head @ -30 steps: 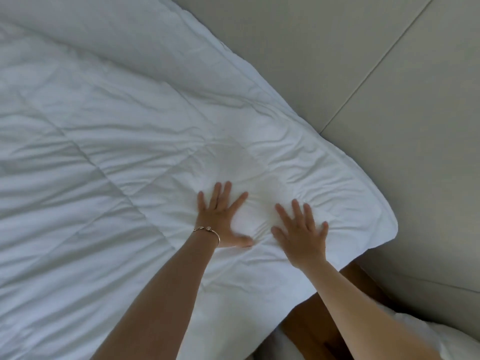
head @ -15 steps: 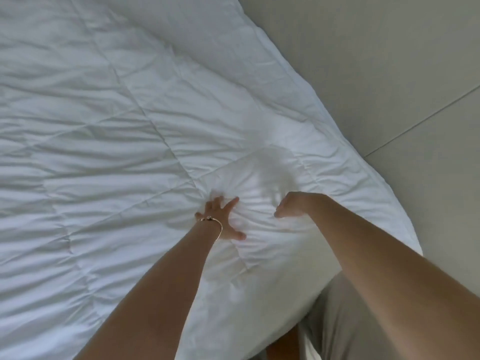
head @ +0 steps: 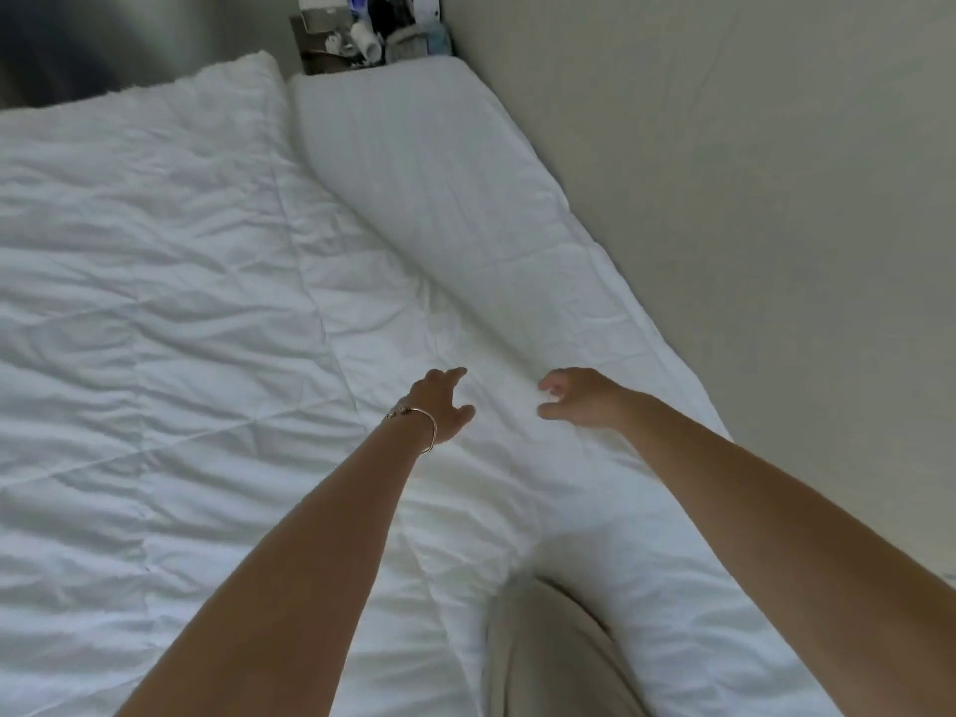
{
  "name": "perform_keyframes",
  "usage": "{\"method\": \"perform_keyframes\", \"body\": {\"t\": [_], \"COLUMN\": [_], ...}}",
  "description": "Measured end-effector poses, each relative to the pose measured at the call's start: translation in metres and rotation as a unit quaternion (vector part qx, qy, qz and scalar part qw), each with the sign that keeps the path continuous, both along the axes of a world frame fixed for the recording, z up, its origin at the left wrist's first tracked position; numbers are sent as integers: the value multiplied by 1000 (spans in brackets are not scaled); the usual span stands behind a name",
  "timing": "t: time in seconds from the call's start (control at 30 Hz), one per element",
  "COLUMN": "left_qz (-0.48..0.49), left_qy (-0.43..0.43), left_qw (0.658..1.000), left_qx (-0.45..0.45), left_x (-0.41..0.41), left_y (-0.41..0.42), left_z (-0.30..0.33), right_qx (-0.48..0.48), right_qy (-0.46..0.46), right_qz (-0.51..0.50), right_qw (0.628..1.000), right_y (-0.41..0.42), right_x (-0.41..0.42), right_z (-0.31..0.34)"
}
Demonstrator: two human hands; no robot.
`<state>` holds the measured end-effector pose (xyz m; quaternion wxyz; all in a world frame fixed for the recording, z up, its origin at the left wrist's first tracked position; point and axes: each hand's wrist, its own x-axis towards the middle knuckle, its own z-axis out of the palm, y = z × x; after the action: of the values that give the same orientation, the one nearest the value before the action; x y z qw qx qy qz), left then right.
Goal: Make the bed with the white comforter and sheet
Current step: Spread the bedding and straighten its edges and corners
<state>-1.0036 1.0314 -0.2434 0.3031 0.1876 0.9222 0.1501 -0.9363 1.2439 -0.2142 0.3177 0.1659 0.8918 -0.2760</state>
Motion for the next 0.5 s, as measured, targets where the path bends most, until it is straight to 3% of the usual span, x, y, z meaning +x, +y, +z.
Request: {"method": "perform_keyframes", "body": {"t": [0.13,0.2,0.3,0.4,0.5], "left_qz": [56,25,-35,-63,-16], "left_qy": [70,96,36,-17,67], "left_qw": [996,993,995,998,982], "left_qx": [26,61,84,-21,-177], "left_x": [-103,-150,-198,-219,-219], "left_y": [36,59,91,96,73], "left_z": [-32,-47,-67,-87,-103], "right_qx": [-6,-23,-46,-81,-125], "right_qy": [79,95,48,17,-16], "right_qz": [-53,-71,-55,-39,6], "right_qw": [995,993,996,996,992], "right_y": [16,21,23,9,-20], "right_x": [-97,-133,-162,-173,-177], "right_z": [-59,-89,-126,-147,-154]}}
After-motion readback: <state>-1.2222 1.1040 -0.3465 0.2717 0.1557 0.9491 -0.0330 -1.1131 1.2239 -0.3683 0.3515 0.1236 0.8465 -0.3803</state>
